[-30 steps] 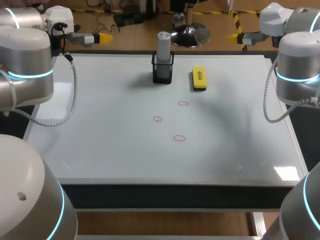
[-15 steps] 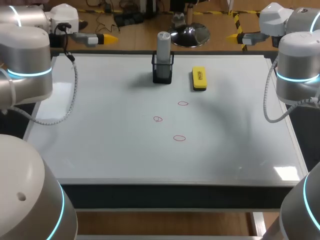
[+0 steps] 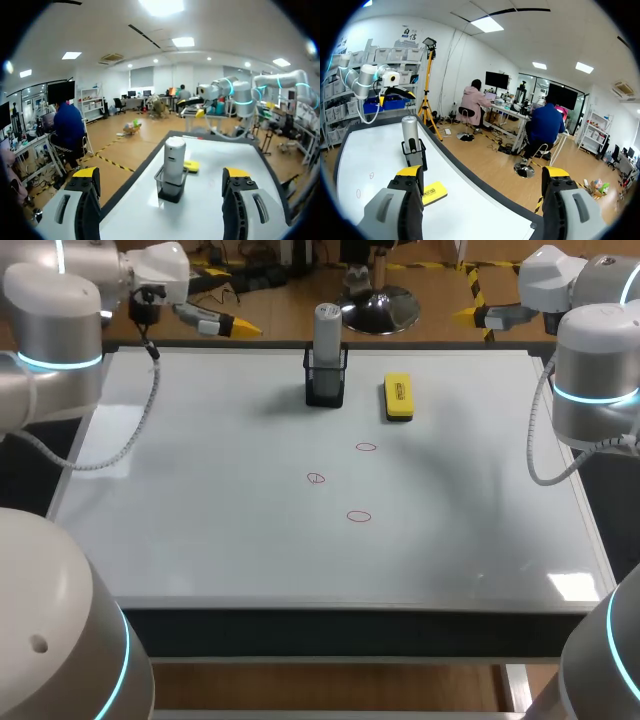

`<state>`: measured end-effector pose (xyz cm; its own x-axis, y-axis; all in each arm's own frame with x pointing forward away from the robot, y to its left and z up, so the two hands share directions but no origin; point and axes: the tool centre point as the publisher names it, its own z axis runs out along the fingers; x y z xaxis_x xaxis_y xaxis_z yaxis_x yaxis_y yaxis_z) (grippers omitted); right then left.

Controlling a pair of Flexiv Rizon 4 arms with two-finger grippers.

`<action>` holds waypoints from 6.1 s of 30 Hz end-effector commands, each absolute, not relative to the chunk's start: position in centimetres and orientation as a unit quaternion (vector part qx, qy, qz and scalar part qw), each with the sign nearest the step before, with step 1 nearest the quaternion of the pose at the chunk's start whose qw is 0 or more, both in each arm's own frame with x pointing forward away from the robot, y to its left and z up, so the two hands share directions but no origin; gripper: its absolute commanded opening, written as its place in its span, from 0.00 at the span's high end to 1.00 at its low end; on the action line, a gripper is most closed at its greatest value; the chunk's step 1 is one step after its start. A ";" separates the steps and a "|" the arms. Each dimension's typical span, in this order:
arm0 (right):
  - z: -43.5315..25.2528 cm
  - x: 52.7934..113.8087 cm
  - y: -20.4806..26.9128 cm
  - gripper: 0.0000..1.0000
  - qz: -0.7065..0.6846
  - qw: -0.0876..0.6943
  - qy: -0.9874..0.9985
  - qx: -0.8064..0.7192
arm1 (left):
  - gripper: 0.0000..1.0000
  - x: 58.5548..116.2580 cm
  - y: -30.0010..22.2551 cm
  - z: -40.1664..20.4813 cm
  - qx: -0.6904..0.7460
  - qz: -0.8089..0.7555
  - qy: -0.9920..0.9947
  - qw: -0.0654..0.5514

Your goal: Pick up the inspection probe, press it on each red-marked spot on the whiteboard one by one, put down the probe, pick up the eraser, and wipe off all the red marks.

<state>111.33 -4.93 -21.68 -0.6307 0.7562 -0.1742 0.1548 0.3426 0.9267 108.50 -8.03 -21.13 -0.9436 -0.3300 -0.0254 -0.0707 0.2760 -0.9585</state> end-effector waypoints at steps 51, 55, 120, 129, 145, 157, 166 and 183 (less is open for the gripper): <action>-21.7 111.4 -4.9 0.00 0.489 0.307 0.760 0.300 | 0.00 110.1 -23.9 -28.2 -0.036 -0.648 0.760 -0.015; -21.7 111.4 -4.9 0.00 0.489 0.307 0.760 0.300 | 0.00 110.2 -24.3 -28.3 -0.035 -0.648 0.760 -0.016; -21.7 111.4 -4.9 0.00 0.489 0.307 0.760 0.300 | 1.00 109.4 -23.3 -20.5 -0.034 -0.644 0.764 0.030; -21.7 111.4 -4.9 0.00 0.489 0.307 0.760 0.300 | 1.00 109.3 -23.0 -17.5 -0.022 -0.650 0.758 0.039; -21.7 111.4 -4.9 0.00 0.489 0.307 0.760 0.300 | 1.00 108.4 -17.9 -14.2 -0.019 -0.665 0.743 0.070; -21.7 111.4 -4.9 0.00 0.489 0.307 0.760 0.300 | 1.00 107.2 -10.6 -15.0 -0.058 -0.647 0.750 0.126; -21.7 111.4 -4.9 0.00 0.489 0.307 0.760 0.300 | 1.00 106.2 -5.7 -17.1 -0.101 -0.635 0.752 0.141; -21.7 111.4 -4.9 0.00 0.489 0.307 0.760 0.300 | 1.00 104.5 0.2 -21.0 -0.168 -0.621 0.748 0.164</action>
<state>111.33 -4.91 -21.68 -0.6308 0.7561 -0.1742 0.1548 0.3426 0.9266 105.37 -0.23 -21.06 -0.9004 -0.4340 -0.0304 -0.0484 0.1694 -0.9844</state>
